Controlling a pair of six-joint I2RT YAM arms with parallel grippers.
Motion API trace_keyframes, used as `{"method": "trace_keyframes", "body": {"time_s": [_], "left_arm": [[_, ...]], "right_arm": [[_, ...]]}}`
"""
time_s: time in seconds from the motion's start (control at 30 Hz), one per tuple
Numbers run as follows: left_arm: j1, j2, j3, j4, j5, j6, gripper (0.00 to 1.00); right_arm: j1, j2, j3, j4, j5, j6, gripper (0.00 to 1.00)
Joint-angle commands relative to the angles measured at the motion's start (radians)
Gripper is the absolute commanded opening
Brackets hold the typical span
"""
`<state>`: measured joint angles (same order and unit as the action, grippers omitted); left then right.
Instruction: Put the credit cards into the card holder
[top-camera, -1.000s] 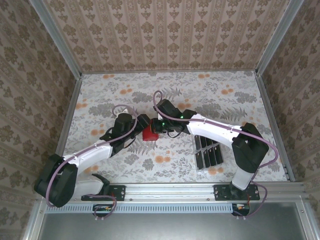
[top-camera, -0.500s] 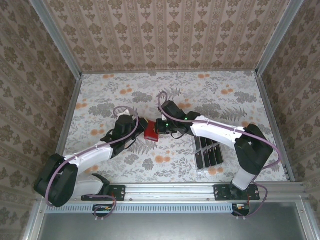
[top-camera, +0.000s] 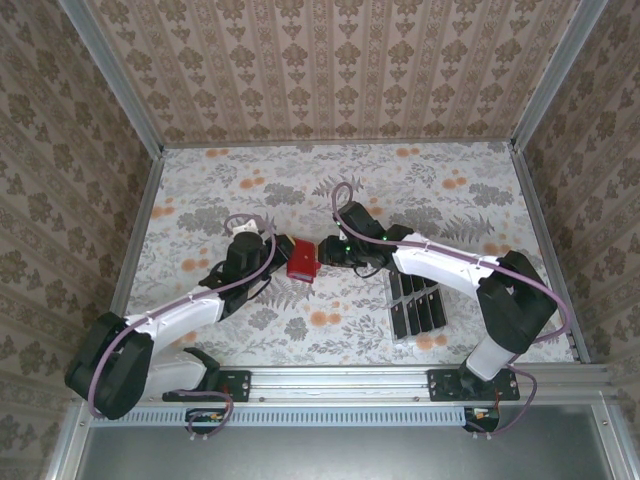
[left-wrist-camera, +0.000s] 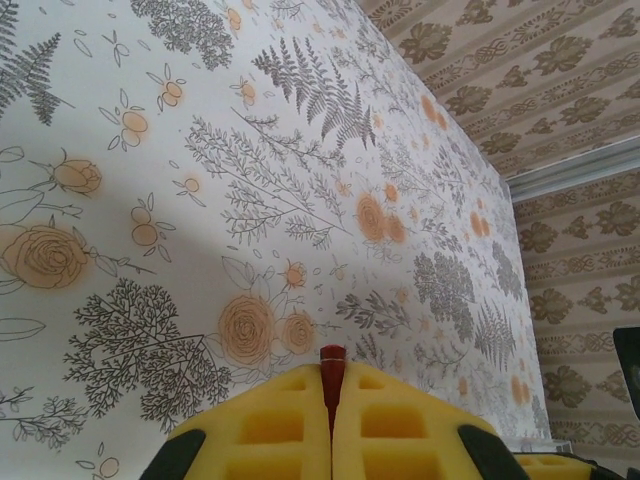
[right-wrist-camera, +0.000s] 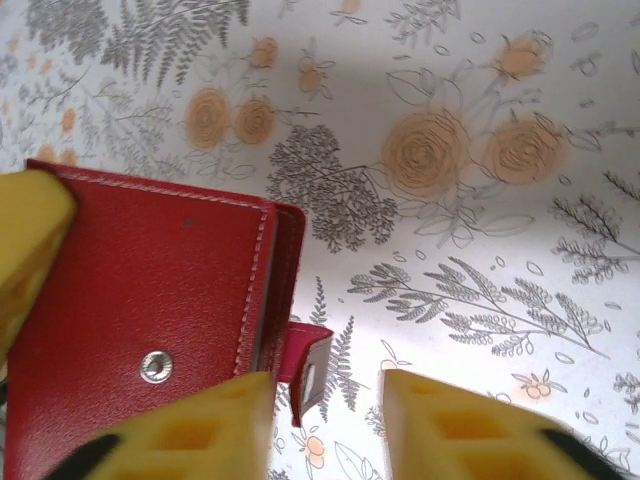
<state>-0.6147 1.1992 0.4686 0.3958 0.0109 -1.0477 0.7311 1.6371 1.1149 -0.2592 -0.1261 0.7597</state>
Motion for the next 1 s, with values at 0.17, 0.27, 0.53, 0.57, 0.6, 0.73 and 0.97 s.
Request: {"method": "trace_keyframes", "body": {"time_s": [0.17, 0.27, 0.53, 0.57, 0.6, 0.73, 0.97], "left_arm": [[-0.009, -0.026, -0.007, 0.035, -0.014, 0.029, 0.00], [-0.011, -0.027, -0.007, 0.035, -0.015, 0.029, 0.00], [-0.011, -0.028, -0.007, 0.033, -0.015, 0.028, 0.00], [-0.011, -0.028, -0.008, 0.033, -0.015, 0.026, 0.00], [-0.011, -0.029, -0.008, 0.034, -0.015, 0.025, 0.00], [-0.011, -0.029, -0.012, 0.037, -0.015, 0.023, 0.00], [-0.011, -0.033, -0.031, 0.003, -0.028, 0.024, 0.00]], "right_arm": [[0.004, -0.018, -0.019, 0.034, -0.024, 0.024, 0.43], [0.004, -0.010, -0.021, 0.039, -0.030, 0.029, 0.43], [0.003, 0.012, -0.038, 0.058, -0.047, 0.041, 0.37], [0.003, 0.016, -0.037, 0.060, -0.047, 0.042, 0.32], [0.003, 0.020, -0.037, 0.061, -0.049, 0.042, 0.28], [0.003, 0.033, -0.024, 0.058, -0.056, 0.033, 0.09], [0.003, 0.001, -0.012, 0.057, -0.078, 0.023, 0.00]]}}
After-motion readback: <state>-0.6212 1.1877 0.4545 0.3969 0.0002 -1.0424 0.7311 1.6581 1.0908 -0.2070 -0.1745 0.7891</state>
